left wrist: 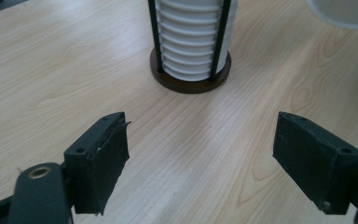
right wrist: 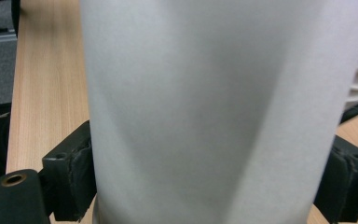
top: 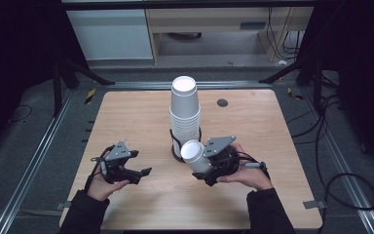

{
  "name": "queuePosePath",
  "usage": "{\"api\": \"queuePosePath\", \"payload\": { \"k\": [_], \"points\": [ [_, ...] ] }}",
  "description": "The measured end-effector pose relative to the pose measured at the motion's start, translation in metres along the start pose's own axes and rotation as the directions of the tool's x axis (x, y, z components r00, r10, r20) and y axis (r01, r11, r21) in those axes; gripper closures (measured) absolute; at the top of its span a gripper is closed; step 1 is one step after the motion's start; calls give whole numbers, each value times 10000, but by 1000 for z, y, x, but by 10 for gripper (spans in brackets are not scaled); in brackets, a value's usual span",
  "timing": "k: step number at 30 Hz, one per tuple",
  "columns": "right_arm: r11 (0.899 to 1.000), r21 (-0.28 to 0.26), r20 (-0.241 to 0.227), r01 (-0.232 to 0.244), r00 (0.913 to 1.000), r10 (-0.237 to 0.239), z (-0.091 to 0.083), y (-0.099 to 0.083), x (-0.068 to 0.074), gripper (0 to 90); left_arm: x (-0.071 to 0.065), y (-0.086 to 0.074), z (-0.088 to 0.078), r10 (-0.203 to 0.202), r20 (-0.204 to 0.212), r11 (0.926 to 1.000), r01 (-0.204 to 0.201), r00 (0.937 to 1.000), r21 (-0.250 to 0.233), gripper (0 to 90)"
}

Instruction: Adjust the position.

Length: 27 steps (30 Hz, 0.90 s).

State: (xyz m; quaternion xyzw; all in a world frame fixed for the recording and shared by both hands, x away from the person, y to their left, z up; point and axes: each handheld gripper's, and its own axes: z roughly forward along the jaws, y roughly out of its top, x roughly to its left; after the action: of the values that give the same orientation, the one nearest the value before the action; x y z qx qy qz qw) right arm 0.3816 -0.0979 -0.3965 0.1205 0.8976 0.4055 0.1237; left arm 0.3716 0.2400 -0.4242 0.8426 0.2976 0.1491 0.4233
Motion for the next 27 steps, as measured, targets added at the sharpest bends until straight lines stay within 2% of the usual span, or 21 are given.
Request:
{"api": "queuePosePath", "payload": {
  "k": [12,21,27],
  "points": [
    [9977,492,-636,474,9970,-443,25,5,7,119,-11,8,-3,365,746,9993,-361,9965,-69,166],
    [9947,734,-1173,721,9911,-632,45,7,13,119,-26,14,-2,909,1328,9958,-915,9870,-18,166],
    [9933,859,-1302,767,9894,-651,54,8,16,119,-30,16,-2,911,1639,9958,-911,9823,-73,162]
  ]
}}
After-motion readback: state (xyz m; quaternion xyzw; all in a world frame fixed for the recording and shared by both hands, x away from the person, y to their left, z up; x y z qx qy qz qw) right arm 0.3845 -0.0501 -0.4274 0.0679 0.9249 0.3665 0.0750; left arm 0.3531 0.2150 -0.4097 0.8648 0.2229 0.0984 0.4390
